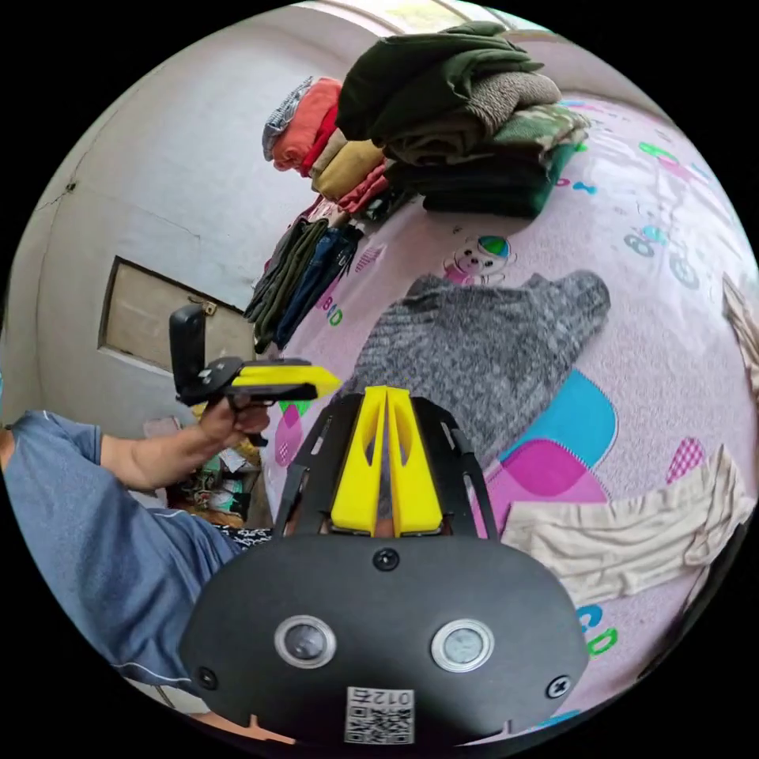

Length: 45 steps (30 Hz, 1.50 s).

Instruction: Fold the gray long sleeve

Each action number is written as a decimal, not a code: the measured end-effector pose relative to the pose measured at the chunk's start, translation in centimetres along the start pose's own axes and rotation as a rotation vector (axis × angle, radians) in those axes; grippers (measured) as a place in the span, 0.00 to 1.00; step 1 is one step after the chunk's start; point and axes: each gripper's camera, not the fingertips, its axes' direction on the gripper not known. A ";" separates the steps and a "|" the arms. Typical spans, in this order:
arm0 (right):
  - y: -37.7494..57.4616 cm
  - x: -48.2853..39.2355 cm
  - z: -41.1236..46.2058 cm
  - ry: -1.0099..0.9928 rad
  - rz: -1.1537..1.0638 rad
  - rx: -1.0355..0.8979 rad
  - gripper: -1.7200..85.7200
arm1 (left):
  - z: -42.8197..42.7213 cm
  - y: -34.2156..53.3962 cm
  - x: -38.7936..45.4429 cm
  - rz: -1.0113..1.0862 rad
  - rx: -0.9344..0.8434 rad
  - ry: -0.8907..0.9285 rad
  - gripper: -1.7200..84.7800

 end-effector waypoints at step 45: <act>28.0 16.0 -5.0 -0.516 0.657 0.197 0.05 | -0.8 13.7 -13.5 -1.063 0.287 1.078 0.20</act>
